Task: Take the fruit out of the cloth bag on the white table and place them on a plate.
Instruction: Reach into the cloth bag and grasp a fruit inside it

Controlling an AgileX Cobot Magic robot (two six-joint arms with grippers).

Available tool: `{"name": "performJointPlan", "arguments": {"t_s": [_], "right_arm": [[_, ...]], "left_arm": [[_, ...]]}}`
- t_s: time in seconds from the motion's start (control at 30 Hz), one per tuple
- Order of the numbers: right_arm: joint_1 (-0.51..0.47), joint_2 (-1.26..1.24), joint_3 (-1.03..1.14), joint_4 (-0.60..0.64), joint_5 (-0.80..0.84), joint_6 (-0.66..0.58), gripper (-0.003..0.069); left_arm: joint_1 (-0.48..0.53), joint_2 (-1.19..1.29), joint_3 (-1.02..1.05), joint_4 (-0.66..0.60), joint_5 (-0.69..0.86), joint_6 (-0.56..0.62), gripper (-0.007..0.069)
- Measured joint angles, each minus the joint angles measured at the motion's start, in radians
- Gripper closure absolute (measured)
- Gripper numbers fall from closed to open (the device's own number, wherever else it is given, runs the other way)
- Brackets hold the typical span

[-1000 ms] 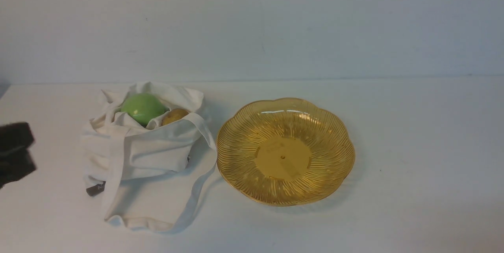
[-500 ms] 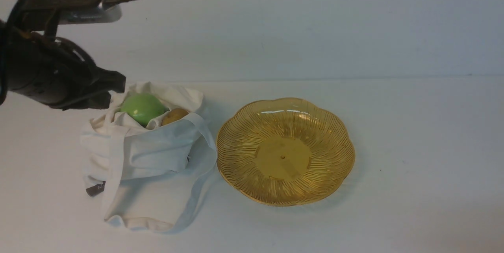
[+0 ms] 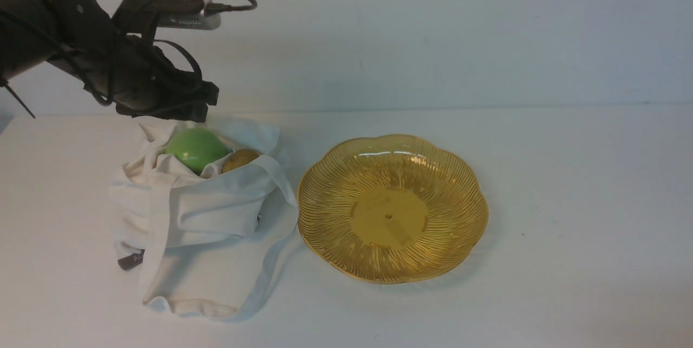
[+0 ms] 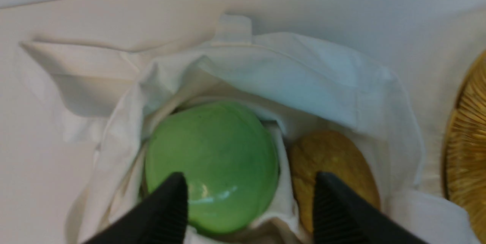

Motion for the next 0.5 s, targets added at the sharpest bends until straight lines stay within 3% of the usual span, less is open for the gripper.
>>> {"name": "performJointPlan", "arguments": {"t_s": [0.17, 0.5], "right_arm": [[0.0, 0.0, 0.0, 0.0, 0.0, 0.0, 0.0674], [0.0, 0.0, 0.0, 0.0, 0.0, 0.0, 0.0674]], "left_arm": [[0.0, 0.056, 0.0, 0.009, -0.066, -0.001, -0.0029], [0.0, 0.11, 0.0, 0.015, -0.091, 0.002, -0.0057]]}}
